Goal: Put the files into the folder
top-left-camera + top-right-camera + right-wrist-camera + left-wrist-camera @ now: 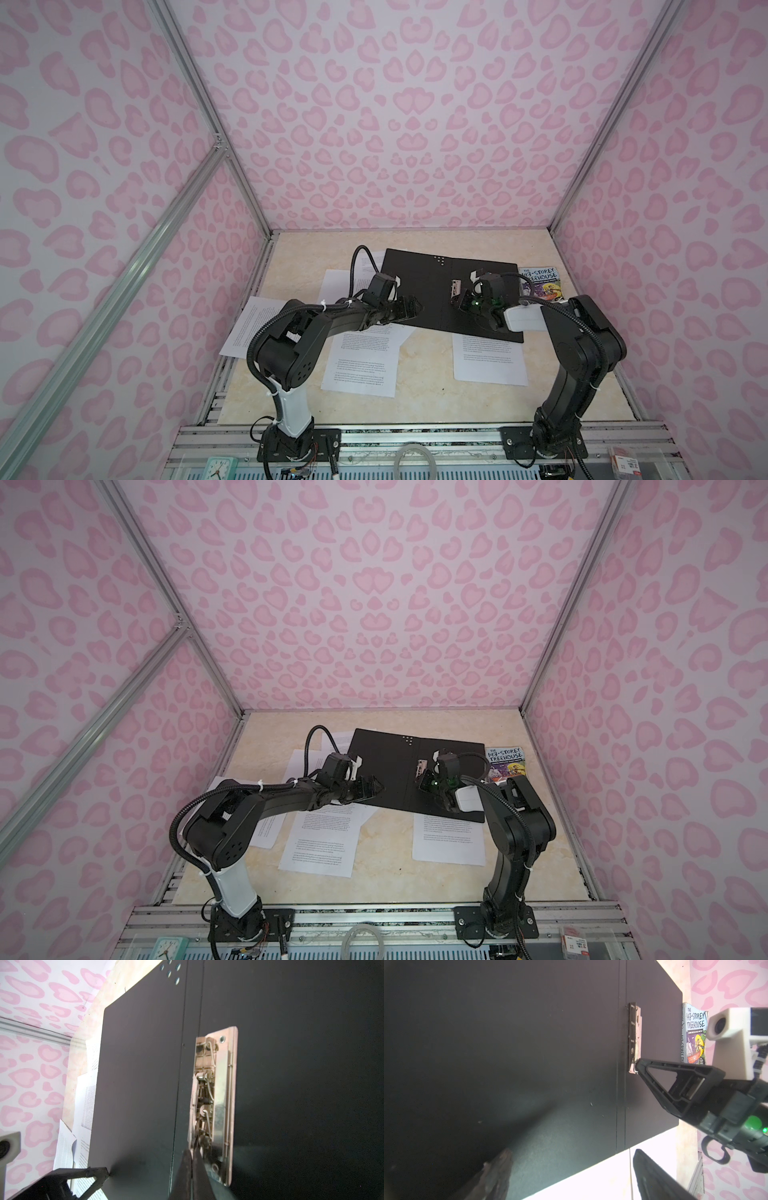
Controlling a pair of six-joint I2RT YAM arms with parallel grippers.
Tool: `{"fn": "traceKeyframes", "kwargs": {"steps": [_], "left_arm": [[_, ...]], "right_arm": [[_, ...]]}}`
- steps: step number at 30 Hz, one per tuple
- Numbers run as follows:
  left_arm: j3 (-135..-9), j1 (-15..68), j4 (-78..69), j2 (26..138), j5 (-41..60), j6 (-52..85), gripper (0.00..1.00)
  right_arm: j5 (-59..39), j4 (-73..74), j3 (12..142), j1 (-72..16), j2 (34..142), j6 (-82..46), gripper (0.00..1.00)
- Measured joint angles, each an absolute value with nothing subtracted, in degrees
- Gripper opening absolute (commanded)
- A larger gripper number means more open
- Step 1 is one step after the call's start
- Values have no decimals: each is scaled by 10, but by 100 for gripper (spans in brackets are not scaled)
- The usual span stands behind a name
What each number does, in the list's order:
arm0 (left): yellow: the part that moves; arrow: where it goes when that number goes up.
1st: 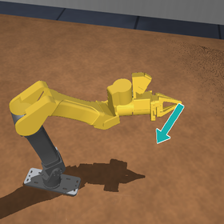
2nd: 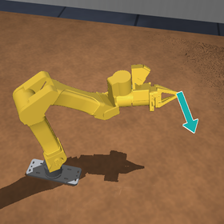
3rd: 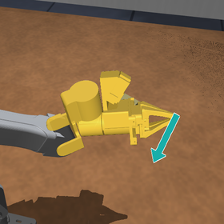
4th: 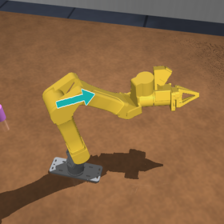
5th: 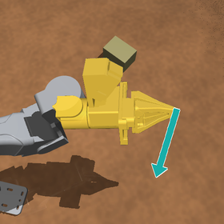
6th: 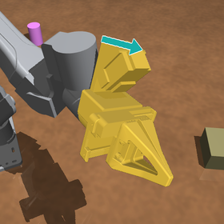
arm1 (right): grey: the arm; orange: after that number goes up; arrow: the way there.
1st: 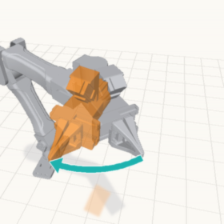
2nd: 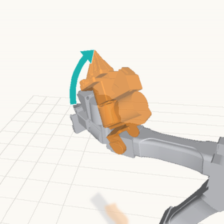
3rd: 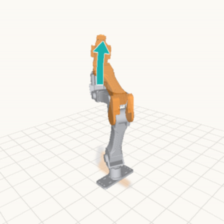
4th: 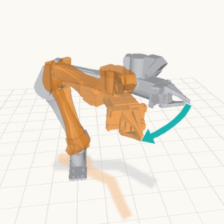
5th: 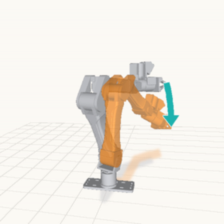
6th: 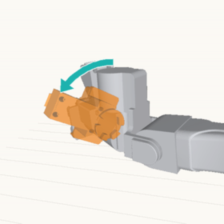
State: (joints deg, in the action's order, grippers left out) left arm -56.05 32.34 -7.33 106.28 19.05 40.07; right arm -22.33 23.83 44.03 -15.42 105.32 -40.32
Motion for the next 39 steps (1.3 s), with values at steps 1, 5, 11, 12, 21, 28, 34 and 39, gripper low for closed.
{"fn": "traceKeyframes", "kwargs": {"steps": [1, 5, 11, 12, 21, 28, 34, 39], "left_arm": [[-561, 323, -73, 1063, 190, 401, 92], [-561, 323, -74, 1063, 182, 403, 92], [-561, 322, -74, 1063, 171, 405, 92], [-561, 322, -74, 1063, 169, 405, 92], [-561, 320, -74, 1063, 160, 405, 92], [-562, 319, -74, 1064, 158, 405, 92], [-562, 319, -74, 1064, 159, 405, 92], [-562, 319, -74, 1063, 161, 404, 92]], "right_arm": [[-223, 241, 438, -153, 1054, -398, 0], [-223, 258, 429, -152, 1062, -383, 0], [-219, 286, 418, -152, 1065, -378, 0], [-220, 286, 418, -152, 1064, -378, 0], [-209, 245, 421, -149, 967, -373, 39], [-203, 208, 413, -155, 926, -371, 30], [-191, 171, 412, -173, 937, -369, 39], [-160, 147, 398, -172, 932, -374, 50]]}}
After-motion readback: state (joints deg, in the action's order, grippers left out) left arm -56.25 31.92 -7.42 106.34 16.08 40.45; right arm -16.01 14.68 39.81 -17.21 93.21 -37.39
